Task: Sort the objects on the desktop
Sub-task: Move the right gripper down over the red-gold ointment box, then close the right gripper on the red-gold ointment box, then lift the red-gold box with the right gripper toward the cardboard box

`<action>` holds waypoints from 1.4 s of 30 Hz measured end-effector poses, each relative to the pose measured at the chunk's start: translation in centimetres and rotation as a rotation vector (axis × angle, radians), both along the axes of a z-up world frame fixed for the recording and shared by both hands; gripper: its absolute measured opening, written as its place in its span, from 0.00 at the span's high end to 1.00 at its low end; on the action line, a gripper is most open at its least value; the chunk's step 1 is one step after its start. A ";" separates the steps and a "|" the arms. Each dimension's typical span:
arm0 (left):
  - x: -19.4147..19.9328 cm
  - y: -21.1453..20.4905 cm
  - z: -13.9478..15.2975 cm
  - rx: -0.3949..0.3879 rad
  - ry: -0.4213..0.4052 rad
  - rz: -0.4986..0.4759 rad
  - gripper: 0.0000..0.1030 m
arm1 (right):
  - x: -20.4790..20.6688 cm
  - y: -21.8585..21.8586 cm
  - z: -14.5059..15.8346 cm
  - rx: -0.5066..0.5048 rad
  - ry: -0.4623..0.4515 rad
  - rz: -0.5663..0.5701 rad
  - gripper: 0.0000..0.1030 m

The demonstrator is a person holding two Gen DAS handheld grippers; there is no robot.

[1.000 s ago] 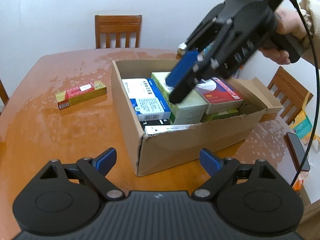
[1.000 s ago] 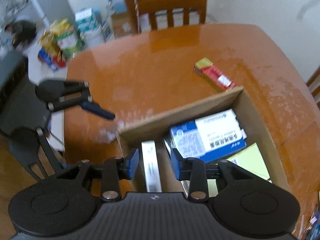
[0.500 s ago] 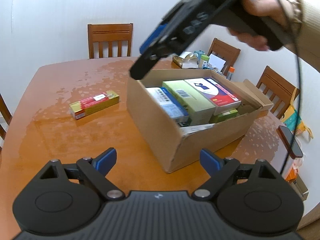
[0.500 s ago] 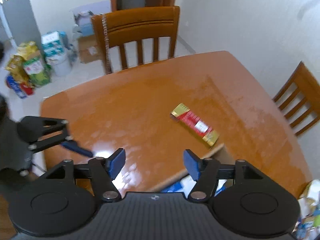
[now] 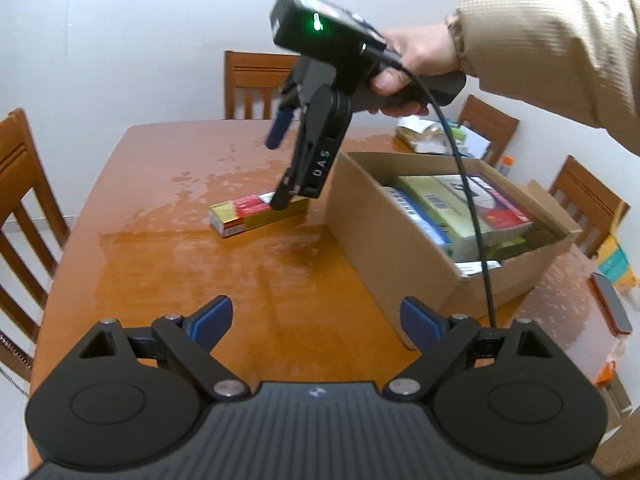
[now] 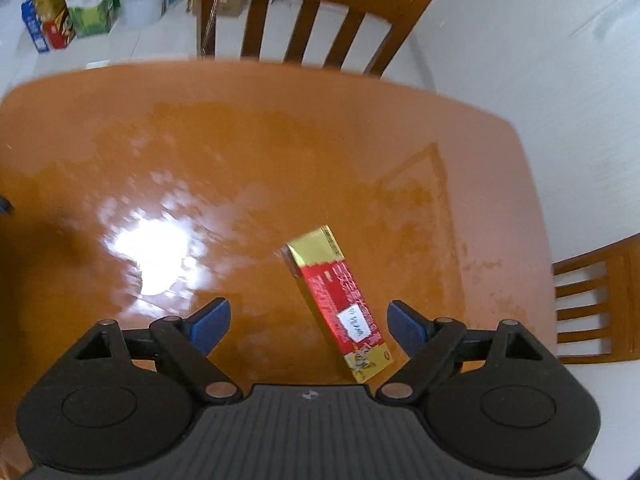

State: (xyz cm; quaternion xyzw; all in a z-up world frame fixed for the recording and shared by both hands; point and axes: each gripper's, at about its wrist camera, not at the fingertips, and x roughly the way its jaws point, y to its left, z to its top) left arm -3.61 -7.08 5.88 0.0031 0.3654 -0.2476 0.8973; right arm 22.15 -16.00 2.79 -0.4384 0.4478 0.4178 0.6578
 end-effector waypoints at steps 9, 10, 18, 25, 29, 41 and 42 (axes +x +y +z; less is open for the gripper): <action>2.1 -0.1 -2.4 -0.038 0.088 0.032 0.11 | 4.2 -0.9 -4.3 0.006 0.125 -0.010 0.13; 2.1 -0.1 -2.6 -0.040 0.092 0.035 0.11 | 4.5 -0.9 -4.5 0.013 0.141 -0.017 0.13; 2.8 0.2 -3.5 -0.056 0.123 0.054 0.11 | 6.4 -1.2 -6.0 0.017 0.160 -0.045 0.14; 3.5 0.3 -3.8 -0.066 0.130 0.064 0.11 | 7.3 -1.1 -6.8 0.010 0.201 -0.111 0.31; 3.6 0.3 -3.8 -0.065 0.130 0.062 0.11 | 8.0 -1.0 -7.0 0.026 0.233 -0.184 0.39; 3.0 0.9 -3.2 -0.071 0.105 0.048 0.11 | 7.2 0.5 -6.7 0.054 0.370 -0.642 0.42; 2.9 1.0 -3.1 -0.072 0.101 0.047 0.11 | 6.7 0.7 -6.7 0.049 0.378 -0.654 0.42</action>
